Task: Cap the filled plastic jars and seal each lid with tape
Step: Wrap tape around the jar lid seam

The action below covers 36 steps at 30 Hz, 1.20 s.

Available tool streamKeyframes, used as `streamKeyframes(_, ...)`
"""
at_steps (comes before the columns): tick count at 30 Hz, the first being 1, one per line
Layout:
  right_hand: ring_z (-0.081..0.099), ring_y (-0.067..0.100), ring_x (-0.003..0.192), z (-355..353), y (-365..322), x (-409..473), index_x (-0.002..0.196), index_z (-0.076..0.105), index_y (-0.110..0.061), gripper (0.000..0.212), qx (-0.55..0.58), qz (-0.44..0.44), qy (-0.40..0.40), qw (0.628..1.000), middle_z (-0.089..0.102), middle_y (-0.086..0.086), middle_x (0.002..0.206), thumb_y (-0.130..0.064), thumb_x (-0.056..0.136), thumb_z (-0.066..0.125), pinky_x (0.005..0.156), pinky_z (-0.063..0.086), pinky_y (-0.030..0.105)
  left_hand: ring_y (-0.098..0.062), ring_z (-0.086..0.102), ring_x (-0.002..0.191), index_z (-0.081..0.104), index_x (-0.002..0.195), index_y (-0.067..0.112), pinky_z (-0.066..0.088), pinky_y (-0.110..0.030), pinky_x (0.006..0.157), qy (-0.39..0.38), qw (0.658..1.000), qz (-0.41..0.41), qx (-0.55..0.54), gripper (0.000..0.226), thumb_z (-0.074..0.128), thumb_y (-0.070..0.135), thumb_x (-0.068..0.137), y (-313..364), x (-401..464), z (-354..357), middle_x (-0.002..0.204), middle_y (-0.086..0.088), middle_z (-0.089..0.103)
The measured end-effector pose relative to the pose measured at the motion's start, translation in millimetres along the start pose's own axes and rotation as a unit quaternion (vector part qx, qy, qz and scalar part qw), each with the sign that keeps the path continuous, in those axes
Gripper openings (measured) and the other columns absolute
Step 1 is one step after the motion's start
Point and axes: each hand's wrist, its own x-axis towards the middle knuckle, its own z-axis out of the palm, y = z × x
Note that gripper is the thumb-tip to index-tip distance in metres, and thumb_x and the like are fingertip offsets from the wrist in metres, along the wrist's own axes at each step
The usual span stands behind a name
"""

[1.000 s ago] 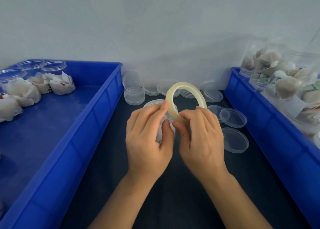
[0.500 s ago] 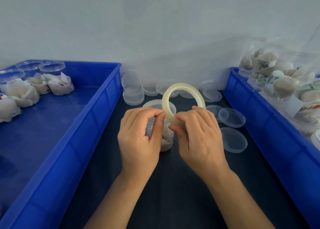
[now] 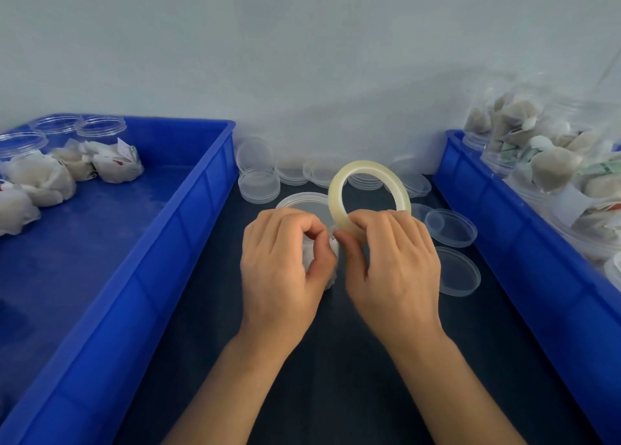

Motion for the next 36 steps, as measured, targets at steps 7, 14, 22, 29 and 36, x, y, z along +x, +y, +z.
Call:
streamKeyframes(7,0.059,0.029,0.07,-6.7,8.7,5.5,0.119,0.075,-0.011,0.024,0.007,0.021,-0.029,0.999,0.065,0.001,0.076,-0.019,0.097,0.072,0.071,0.05,0.045,-0.01,0.052,0.091,0.065,0.091,0.012,0.04,-0.027,0.085,0.011,0.999,0.013,0.033,0.007,0.065,0.016,0.097,0.0,0.8,-0.1,0.092,0.005,0.063)
streamKeyframes(14,0.055,0.023,0.073,-9.4,19.5,5.6,0.103,0.079,-0.016,0.011,0.059,-0.032,-0.062,0.996,0.065,-0.003,0.08,-0.018,0.103,0.067,0.073,0.042,0.042,-0.014,0.049,0.09,0.064,0.087,0.011,0.037,-0.031,0.077,0.029,0.997,-0.009,0.076,0.013,0.061,0.021,0.095,6.8,1.4,-4.9,0.088,0.004,0.062)
streamKeyframes(22,0.051,0.025,0.068,-13.8,23.9,5.9,0.093,0.079,-0.018,0.015,0.05,-0.071,-0.068,0.994,0.06,-0.003,0.074,-0.015,0.102,0.068,0.071,0.039,0.042,-0.014,0.053,0.078,0.069,0.098,0.011,0.041,-0.023,0.069,-0.011,0.997,-0.068,0.026,0.028,0.06,0.038,0.1,15.5,-12.1,-17.5,0.086,0.009,0.058)
streamKeyframes(29,0.052,0.026,0.07,-14.7,26.6,4.8,0.093,0.077,-0.02,0.01,0.015,-0.053,-0.067,0.996,0.062,-0.004,0.075,-0.015,0.1,0.071,0.07,0.038,0.043,-0.016,0.053,0.107,0.057,0.127,0.015,0.047,-0.035,0.088,0.022,0.985,-0.172,-0.027,0.049,0.073,0.032,0.083,-4.2,-18.2,-15.1,0.116,0.008,0.053)
streamKeyframes(36,0.054,0.019,0.074,-13.7,26.5,3.9,0.092,0.076,-0.021,0.013,0.023,-0.037,-0.085,0.995,0.07,-0.009,0.086,-0.02,0.102,0.067,0.071,0.04,0.04,-0.01,0.05,0.142,0.029,0.152,0.036,0.049,-0.041,0.112,-0.131,0.946,-0.241,-0.172,0.093,0.091,0.025,0.083,-27.9,-20.4,4.1,0.148,0.019,0.048)
